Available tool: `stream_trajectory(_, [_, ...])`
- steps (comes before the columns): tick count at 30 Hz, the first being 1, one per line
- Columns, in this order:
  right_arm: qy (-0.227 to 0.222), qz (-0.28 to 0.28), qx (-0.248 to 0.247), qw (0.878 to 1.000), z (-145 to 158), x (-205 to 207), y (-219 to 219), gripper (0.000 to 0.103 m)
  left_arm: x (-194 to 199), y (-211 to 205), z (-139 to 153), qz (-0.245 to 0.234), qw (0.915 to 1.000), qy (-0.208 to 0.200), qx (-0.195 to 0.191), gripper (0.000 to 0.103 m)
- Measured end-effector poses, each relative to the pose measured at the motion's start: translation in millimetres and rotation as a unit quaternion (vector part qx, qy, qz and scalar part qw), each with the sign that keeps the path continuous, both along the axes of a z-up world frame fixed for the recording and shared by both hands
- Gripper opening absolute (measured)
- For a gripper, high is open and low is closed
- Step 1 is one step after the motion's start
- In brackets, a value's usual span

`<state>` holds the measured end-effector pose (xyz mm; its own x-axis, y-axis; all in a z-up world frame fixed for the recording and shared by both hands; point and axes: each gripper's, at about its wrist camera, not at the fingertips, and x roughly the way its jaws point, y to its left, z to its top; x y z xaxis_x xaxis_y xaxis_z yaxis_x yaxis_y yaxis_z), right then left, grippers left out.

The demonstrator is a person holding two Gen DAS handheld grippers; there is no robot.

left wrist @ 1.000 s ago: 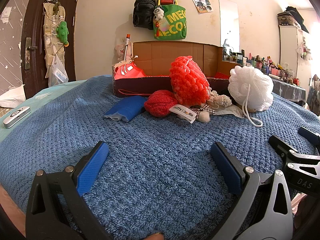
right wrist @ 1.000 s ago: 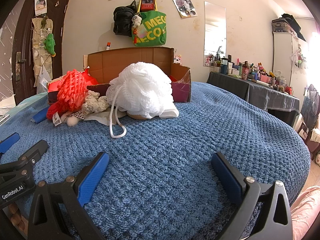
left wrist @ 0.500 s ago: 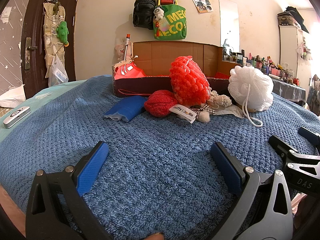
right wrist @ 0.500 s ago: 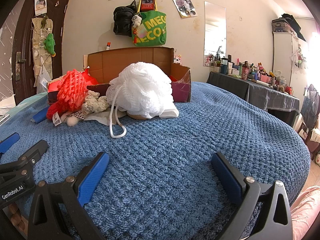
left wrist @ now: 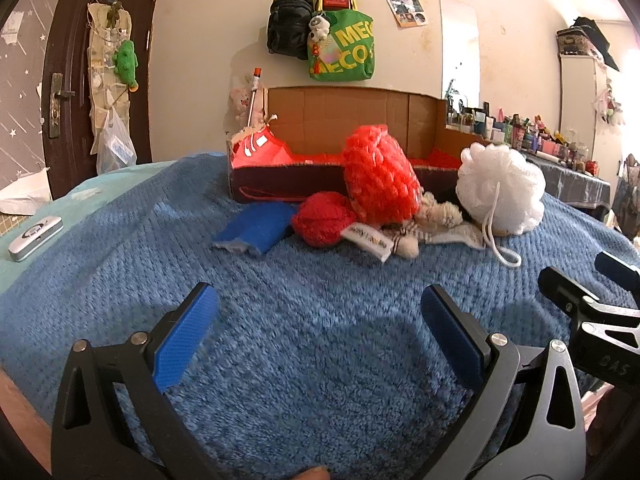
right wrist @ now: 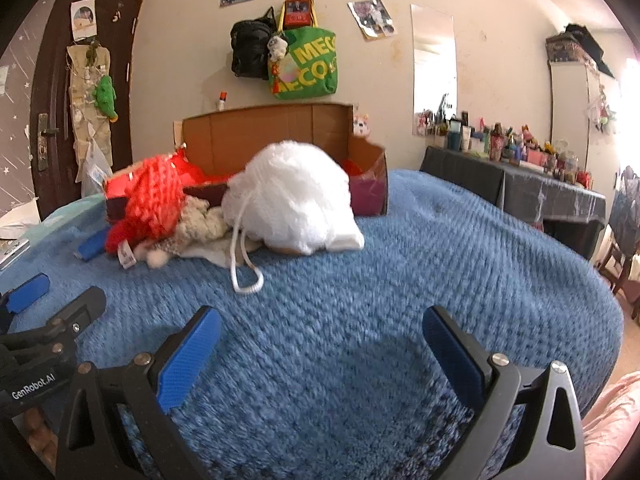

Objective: Organize soft objects
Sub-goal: 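Grasp the red mesh net with the left tool while the right tool grasps the white bath puff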

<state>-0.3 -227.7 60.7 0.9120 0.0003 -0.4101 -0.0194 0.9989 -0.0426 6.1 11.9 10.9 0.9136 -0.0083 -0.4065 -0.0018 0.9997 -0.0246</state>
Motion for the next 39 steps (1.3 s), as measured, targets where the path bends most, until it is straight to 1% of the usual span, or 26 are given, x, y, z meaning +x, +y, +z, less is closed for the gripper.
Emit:
stream_trajectory(3, [-0.017, 0.000, -0.012, 1.000, 9, 1, 10, 0.103, -2, 0, 12, -0.003, 0.9999, -0.011, 0.000, 0.103])
stream_trajectory(7, [-0.025, 0.001, -0.015, 1.000, 21, 6, 13, 0.103, 1, 0, 28, -0.002, 0.9996, -0.025, 0.009, 0.103])
stream_trajectory(10, [-0.027, 0.002, -0.014, 1.000, 31, 14, 14, 0.103, 6, 2, 38, 0.000, 0.9995, -0.028, 0.010, 0.103])
stream_trajectory(14, [-0.029, 0.004, -0.015, 0.999, 41, 23, 17, 0.103, 18, 7, 48, -0.001, 0.9997, -0.022, 0.011, 0.103])
stream_trajectory(22, [-0.017, 0.010, -0.012, 1.000, 59, 50, 20, 0.103, 42, 16, 63, -0.009, 0.9999, -0.008, -0.001, 0.103])
stream_trajectory(25, [-0.006, 0.012, -0.007, 1.000, 63, 63, 18, 0.103, 49, 14, 68, -0.018, 0.9998, -0.007, 0.000, 0.103])
stream_trajectory(29, [0.024, 0.016, -0.004, 1.000, 69, 87, 16, 0.103, 60, 5, 74, -0.036, 0.9993, -0.005, 0.008, 0.103])
stream_trajectory(32, [0.032, 0.018, -0.002, 0.999, 71, 98, 13, 0.103, 68, -3, 77, -0.047, 0.9987, -0.005, 0.018, 0.103])
stream_trajectory(35, [0.046, 0.022, -0.006, 0.999, 71, 109, 12, 0.103, 80, -9, 79, -0.063, 0.9977, 0.011, 0.019, 0.103])
stream_trajectory(39, [0.069, 0.032, -0.007, 0.997, 66, 121, 12, 0.103, 95, -15, 75, -0.085, 0.9954, 0.043, 0.011, 0.103])
